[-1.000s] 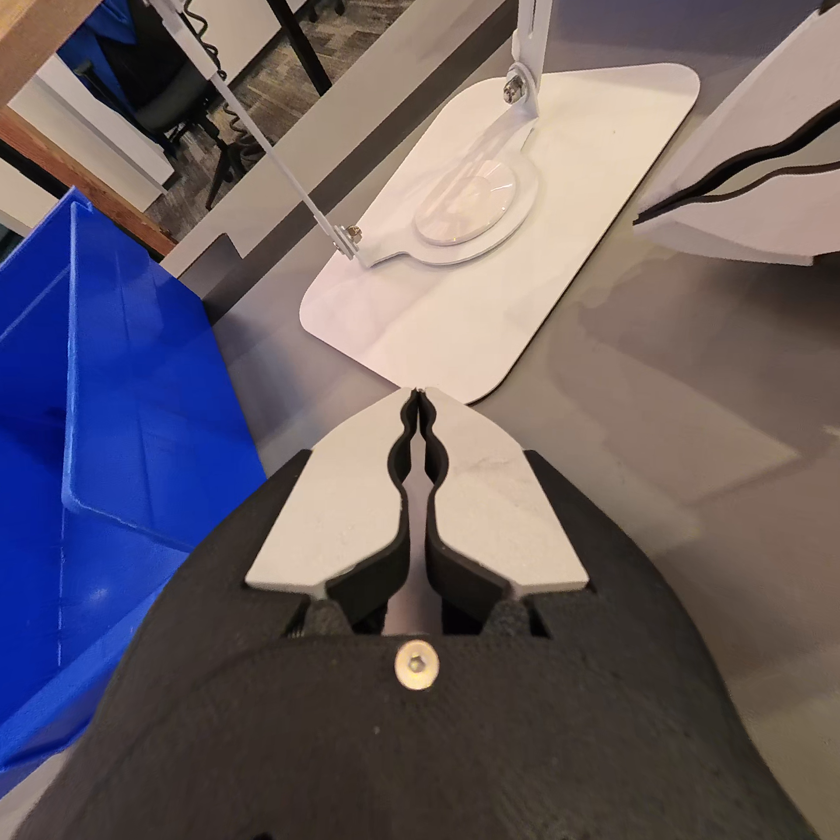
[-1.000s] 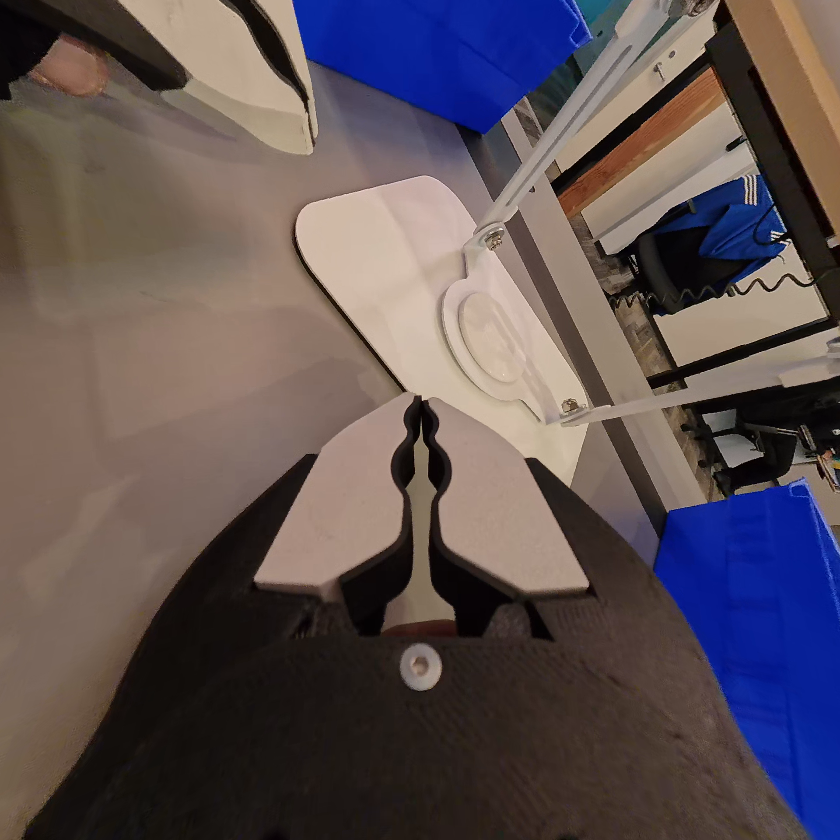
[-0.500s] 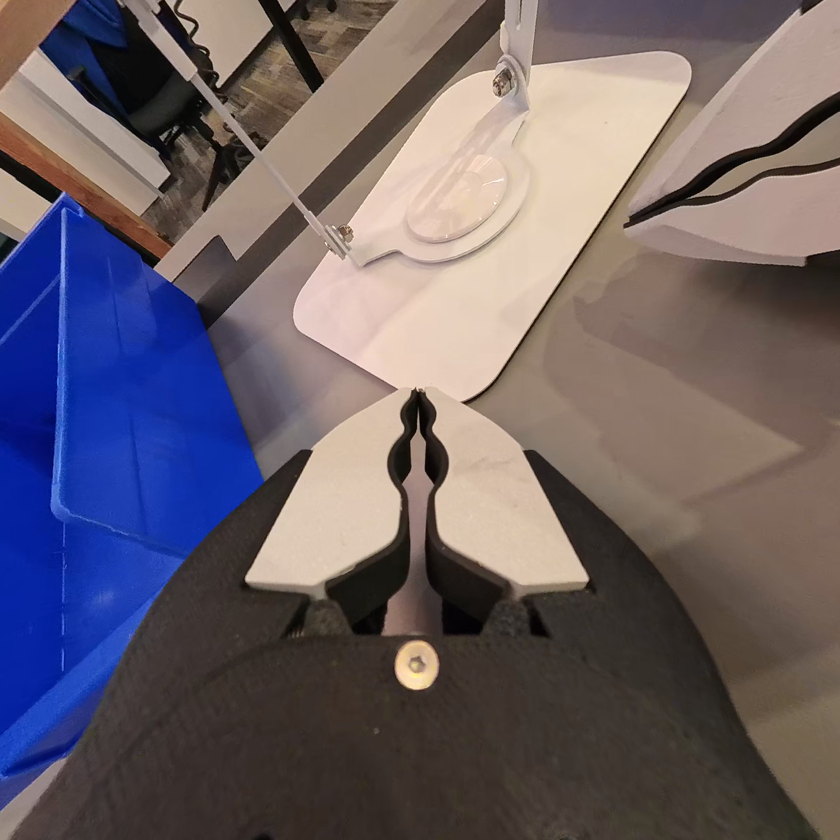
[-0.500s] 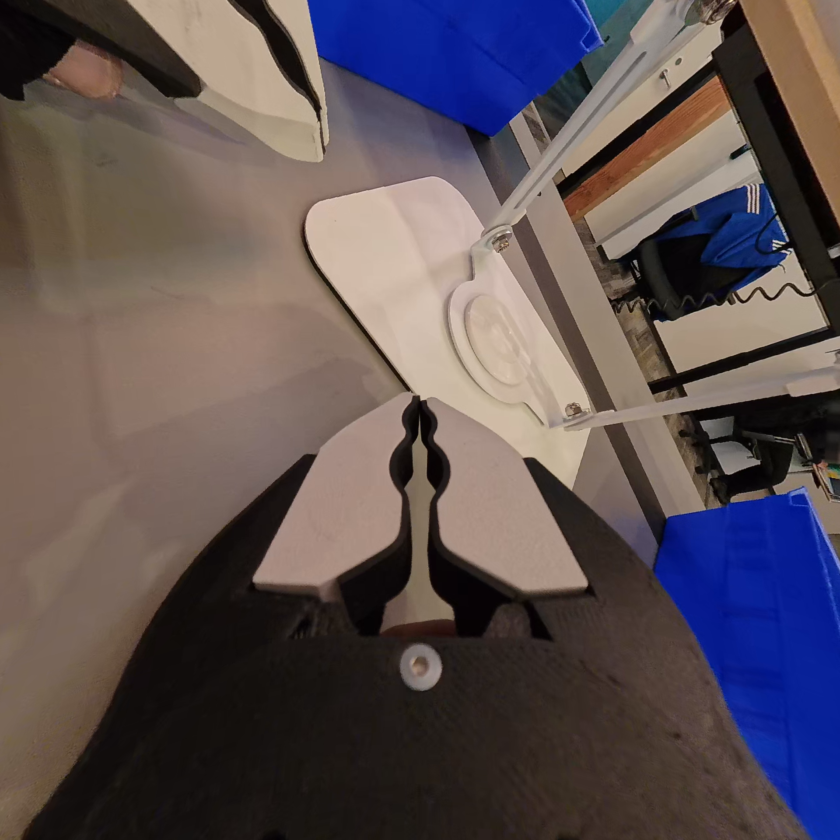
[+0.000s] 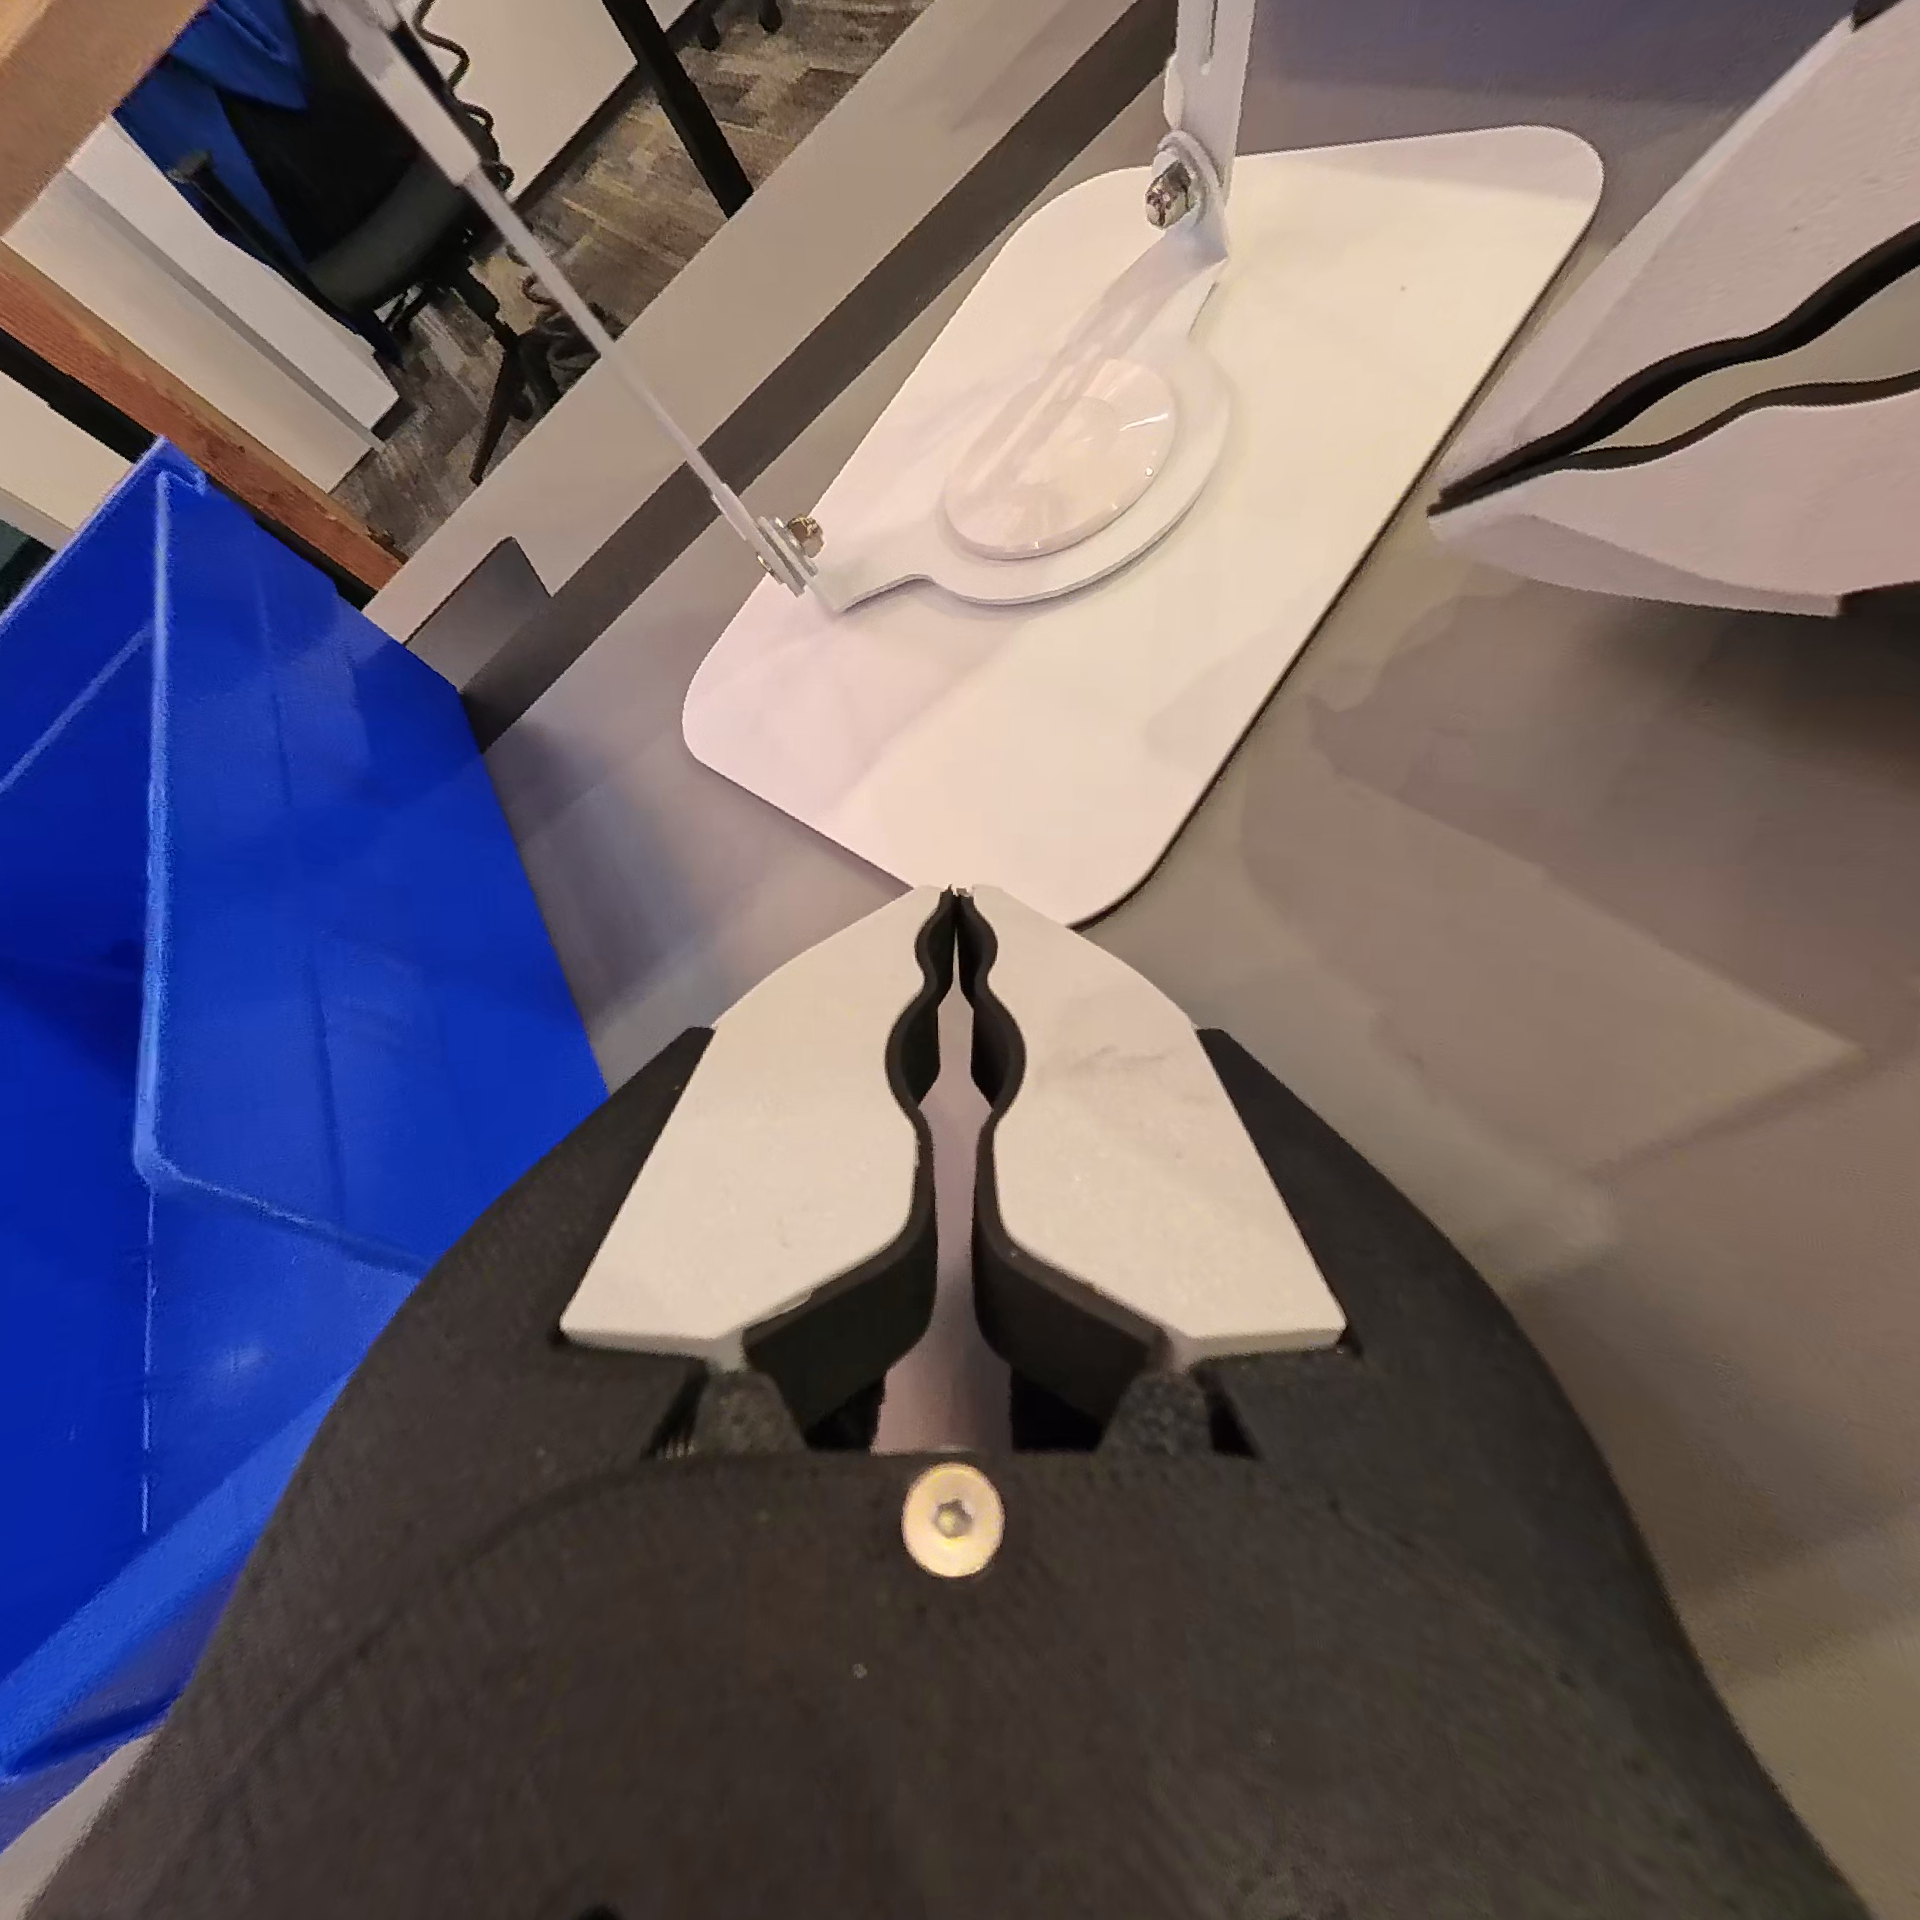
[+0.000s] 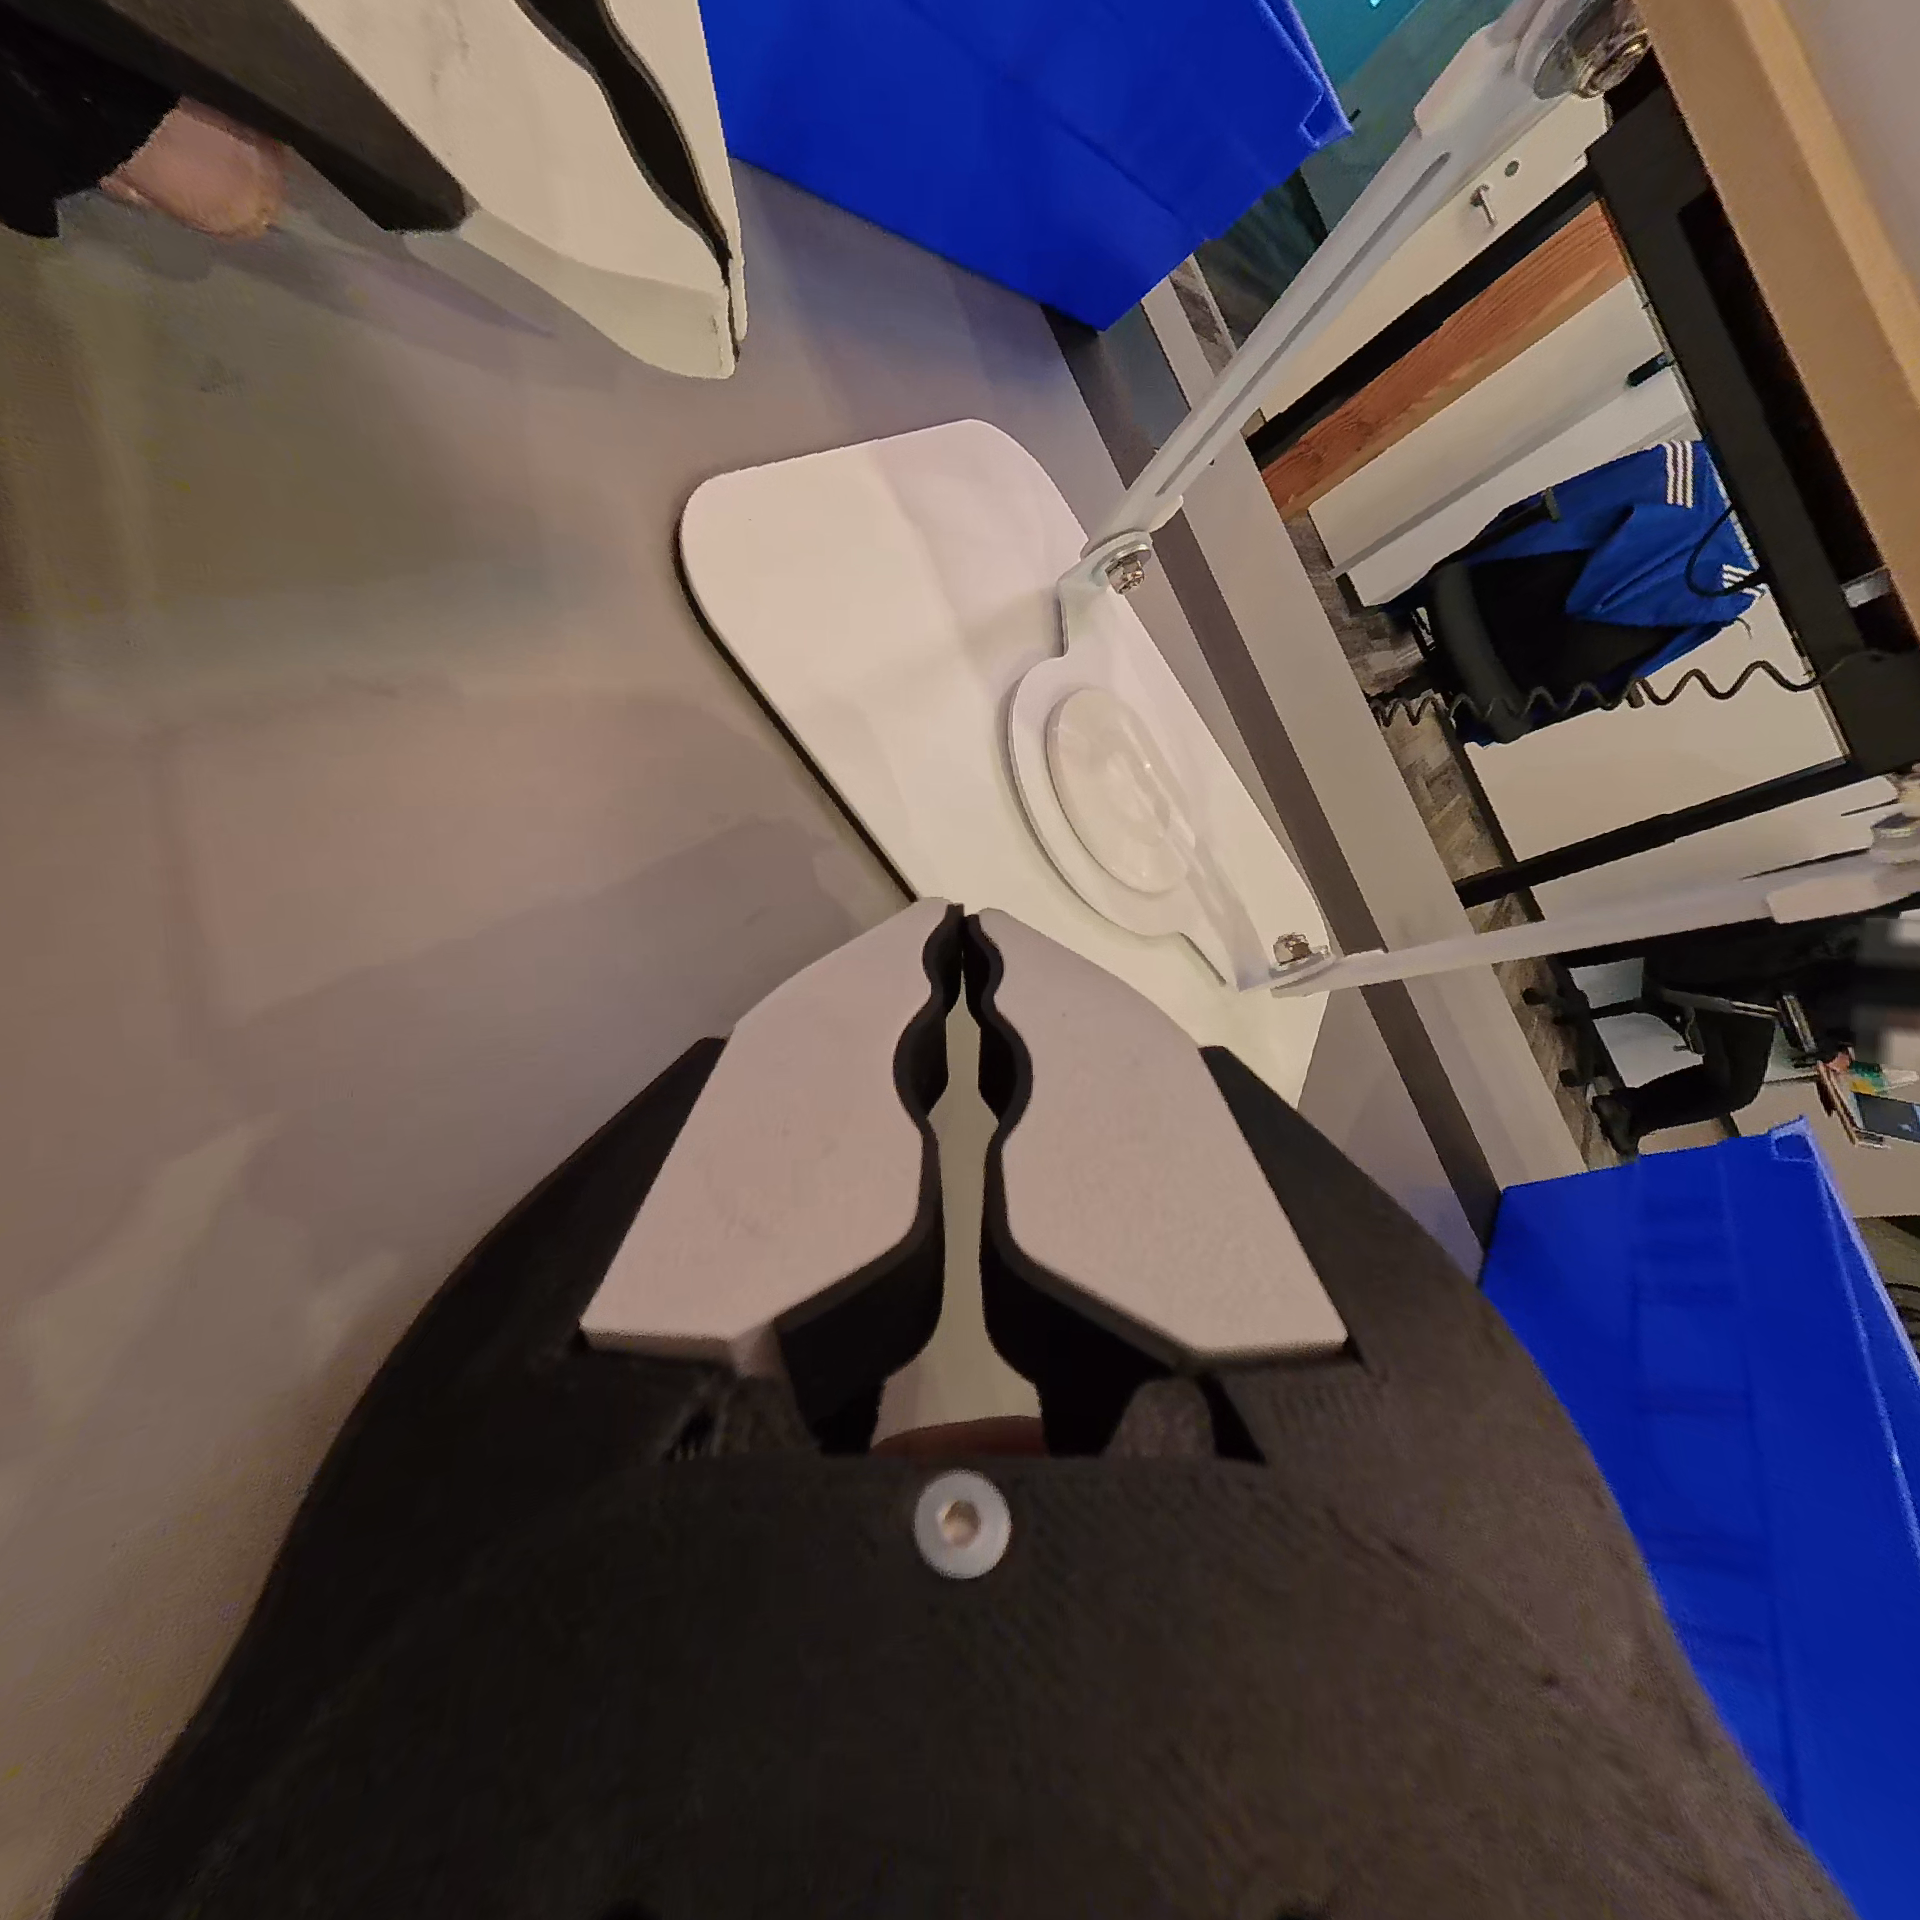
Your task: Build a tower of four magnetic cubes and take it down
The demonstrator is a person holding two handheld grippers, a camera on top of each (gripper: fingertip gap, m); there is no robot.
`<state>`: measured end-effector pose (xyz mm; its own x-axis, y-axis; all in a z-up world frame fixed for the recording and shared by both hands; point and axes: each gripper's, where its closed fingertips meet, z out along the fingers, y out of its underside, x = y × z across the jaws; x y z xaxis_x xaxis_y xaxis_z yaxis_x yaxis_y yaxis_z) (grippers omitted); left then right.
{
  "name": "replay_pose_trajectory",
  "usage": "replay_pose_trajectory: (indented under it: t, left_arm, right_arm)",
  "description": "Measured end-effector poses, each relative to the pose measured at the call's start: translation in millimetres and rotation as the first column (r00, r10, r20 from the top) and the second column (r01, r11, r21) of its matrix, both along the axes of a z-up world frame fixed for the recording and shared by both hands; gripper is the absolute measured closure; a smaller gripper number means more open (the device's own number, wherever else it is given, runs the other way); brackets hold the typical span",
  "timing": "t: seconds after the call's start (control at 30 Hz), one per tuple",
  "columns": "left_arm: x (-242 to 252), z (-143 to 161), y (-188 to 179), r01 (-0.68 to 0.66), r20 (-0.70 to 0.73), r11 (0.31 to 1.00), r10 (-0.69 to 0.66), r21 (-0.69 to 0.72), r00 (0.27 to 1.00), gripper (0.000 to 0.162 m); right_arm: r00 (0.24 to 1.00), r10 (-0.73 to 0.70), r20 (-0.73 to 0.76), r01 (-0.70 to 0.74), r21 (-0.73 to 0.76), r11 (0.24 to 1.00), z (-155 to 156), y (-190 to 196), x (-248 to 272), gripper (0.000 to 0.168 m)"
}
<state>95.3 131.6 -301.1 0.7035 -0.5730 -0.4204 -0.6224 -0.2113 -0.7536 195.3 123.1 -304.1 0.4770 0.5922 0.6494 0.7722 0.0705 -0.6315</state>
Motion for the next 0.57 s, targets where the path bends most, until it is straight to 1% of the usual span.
replay_pose_trajectory:
  t: [0.17, 0.37, 0.47, 0.57]
  left_arm:
    - [-1.4, 1.1, 1.0, -0.008, 0.015, 1.000, 0.008, -0.003, 1.000, 0.162]
    - [-2.3, 1.1, 2.9, -0.019, 0.006, 1.000, 0.019, 0.004, 1.000, 0.162]
    - [-5.9, 8.2, 7.0, -0.058, 0.062, 0.998, 0.056, 0.018, 0.997, 0.162]
    - [-9.3, 13.0, 11.3, -0.087, 0.102, 0.996, 0.084, 0.024, 0.991, 0.162]
  right_arm:
    - [1.000, -0.009, 0.005, 0.009, 0.023, 1.000, 2.0, 4.9, 2.5, 0.168]
    - [0.997, -0.080, -0.012, 0.080, 0.044, 0.996, 7.6, 19.6, 21.8, 0.168]
    - [0.993, -0.106, -0.050, 0.107, 0.033, 0.994, 10.1, 22.4, 21.0, 0.168]
    - [0.991, -0.128, -0.048, 0.131, 0.059, 0.990, 12.4, 23.1, 17.1, 0.168]
